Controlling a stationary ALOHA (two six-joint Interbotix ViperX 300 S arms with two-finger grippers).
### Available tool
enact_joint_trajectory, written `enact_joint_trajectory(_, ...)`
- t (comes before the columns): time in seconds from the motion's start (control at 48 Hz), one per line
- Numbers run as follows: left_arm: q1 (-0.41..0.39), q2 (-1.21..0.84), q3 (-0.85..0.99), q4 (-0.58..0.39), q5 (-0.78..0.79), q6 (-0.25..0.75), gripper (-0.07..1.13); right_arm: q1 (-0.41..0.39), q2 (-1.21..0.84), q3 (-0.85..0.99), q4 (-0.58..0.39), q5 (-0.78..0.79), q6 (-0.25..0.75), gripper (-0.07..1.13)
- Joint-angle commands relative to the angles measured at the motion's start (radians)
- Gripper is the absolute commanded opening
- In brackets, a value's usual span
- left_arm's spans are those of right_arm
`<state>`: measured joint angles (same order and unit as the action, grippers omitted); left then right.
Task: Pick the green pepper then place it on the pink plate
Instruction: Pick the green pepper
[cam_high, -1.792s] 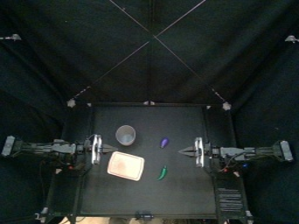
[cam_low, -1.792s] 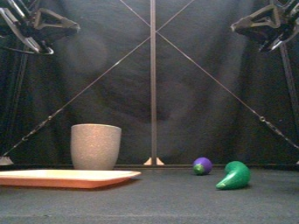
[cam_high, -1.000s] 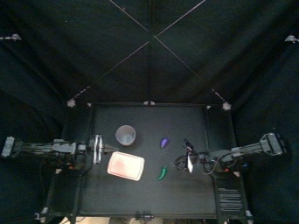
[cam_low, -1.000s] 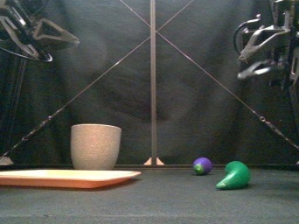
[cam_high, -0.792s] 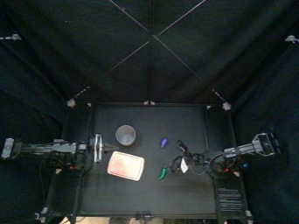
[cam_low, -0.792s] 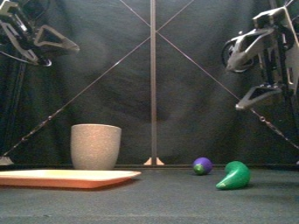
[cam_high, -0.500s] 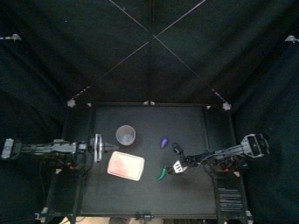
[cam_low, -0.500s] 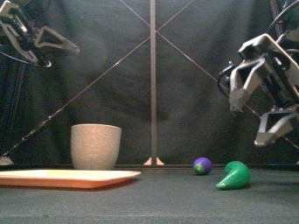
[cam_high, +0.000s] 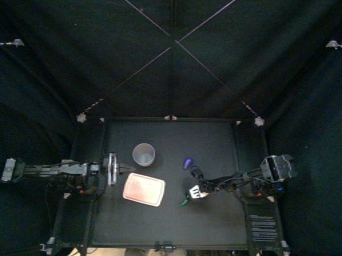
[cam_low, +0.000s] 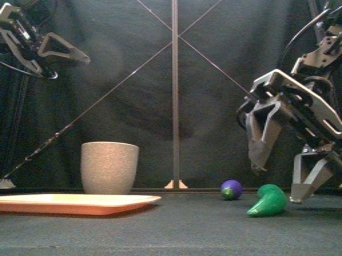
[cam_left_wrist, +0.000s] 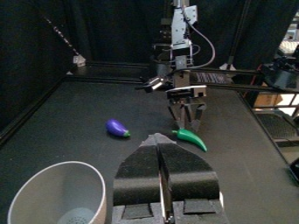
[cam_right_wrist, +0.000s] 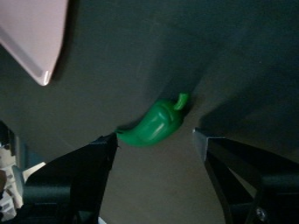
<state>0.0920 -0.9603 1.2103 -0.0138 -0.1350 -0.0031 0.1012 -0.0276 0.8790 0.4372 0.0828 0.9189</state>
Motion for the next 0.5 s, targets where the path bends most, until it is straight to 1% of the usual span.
enact_joint_trajectory(0.021,0.002,0.005,-0.017,-0.002,-0.009,0.002,0.09,-0.025,0.017,-0.04,0.02,0.035,0.0,1.0)
enact_joint_trajectory(0.208,-0.003,0.005,-0.015,0.0,-0.006,0.0,0.09,-0.051,0.061,-0.086,0.017,0.107,-0.002,0.96)
enact_joint_trajectory(0.271,-0.003,0.003,-0.015,-0.002,-0.006,0.0,0.09,-0.051,0.072,-0.101,0.008,0.124,-0.002,0.91)
enact_joint_trajectory(0.333,-0.005,0.003,-0.015,0.0,-0.006,-0.002,0.09,-0.051,0.077,-0.107,0.0,0.135,-0.002,0.84)
enact_joint_trajectory(0.5,-0.006,0.003,-0.012,-0.002,-0.006,-0.002,0.09,-0.046,0.083,-0.12,-0.023,0.15,-0.002,0.6)
